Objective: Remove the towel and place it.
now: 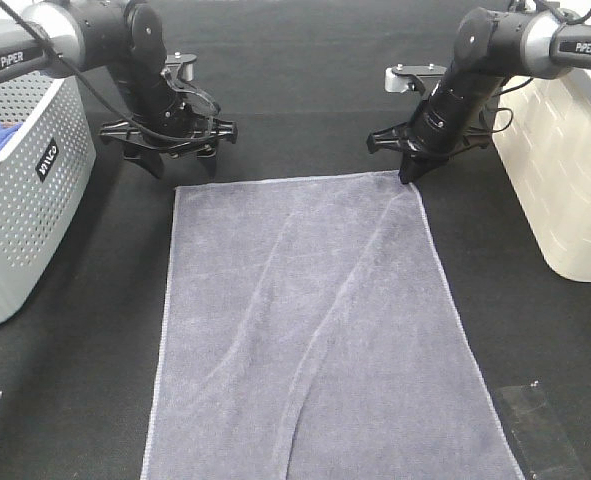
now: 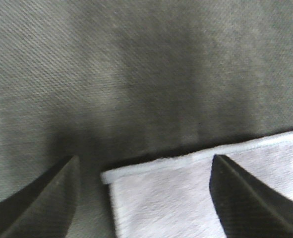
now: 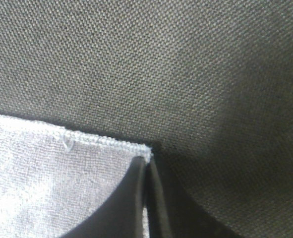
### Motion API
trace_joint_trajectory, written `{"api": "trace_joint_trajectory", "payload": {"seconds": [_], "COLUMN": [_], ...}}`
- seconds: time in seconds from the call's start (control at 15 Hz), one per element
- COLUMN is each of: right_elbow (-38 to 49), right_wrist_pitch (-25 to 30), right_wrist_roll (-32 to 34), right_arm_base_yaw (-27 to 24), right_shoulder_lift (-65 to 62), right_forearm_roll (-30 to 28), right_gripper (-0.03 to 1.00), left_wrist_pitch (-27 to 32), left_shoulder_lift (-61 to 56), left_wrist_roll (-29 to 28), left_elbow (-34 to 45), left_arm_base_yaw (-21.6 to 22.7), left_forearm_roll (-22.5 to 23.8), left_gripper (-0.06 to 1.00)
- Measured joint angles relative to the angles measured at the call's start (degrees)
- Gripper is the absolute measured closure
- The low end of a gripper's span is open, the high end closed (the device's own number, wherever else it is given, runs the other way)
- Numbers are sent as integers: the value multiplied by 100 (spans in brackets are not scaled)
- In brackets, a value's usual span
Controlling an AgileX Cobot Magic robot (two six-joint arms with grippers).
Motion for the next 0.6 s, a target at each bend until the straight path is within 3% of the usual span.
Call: {"api": "trace_joint_trajectory", "payload": {"seconds": [0.47, 0.6], "right_elbow": [0, 0], "right_wrist_pitch": [29, 29], "right_wrist_roll": [0, 0], "right_arm_base_yaw": [0, 0], "right_shoulder_lift": [0, 0], "right_forearm_roll": [6, 6], "right_gripper": [97, 97], "left_wrist_pitch": [315, 350], "left_shoulder_lift": [275, 286], "left_wrist_roll": [-155, -166], "left_elbow": [-63, -86], "left_arm_base_yaw": [0, 0], "left_forearm_roll": [52, 109], "left_gripper": [25, 35]}}
